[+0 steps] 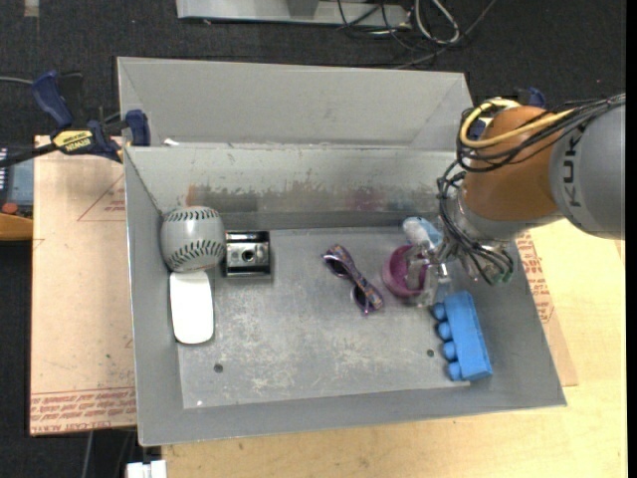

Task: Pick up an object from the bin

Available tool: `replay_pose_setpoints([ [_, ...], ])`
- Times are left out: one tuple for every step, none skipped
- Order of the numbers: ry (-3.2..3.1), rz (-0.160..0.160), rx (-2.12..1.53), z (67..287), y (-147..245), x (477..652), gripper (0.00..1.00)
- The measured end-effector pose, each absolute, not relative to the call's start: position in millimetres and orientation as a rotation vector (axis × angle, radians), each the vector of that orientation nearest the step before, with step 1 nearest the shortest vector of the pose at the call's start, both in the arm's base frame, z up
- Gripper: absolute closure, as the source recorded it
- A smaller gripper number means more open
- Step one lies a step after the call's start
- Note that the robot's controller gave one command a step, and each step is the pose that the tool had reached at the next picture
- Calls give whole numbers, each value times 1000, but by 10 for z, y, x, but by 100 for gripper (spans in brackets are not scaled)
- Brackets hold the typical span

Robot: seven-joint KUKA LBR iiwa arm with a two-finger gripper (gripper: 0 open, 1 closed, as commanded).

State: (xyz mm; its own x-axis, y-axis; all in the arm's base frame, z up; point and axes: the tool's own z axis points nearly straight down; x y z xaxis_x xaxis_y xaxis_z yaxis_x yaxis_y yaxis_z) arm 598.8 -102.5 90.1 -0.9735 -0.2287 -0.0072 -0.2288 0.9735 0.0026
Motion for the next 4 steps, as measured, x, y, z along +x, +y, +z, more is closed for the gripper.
replay_pose_setpoints([
  [3114,5,-361,901,-1025,5988,100],
  [3114,7,-347,873,-984,6004,100],
  [3113,6,-337,760,-977,6111,100],
  [3112,9,-325,885,-943,6088,100],
])
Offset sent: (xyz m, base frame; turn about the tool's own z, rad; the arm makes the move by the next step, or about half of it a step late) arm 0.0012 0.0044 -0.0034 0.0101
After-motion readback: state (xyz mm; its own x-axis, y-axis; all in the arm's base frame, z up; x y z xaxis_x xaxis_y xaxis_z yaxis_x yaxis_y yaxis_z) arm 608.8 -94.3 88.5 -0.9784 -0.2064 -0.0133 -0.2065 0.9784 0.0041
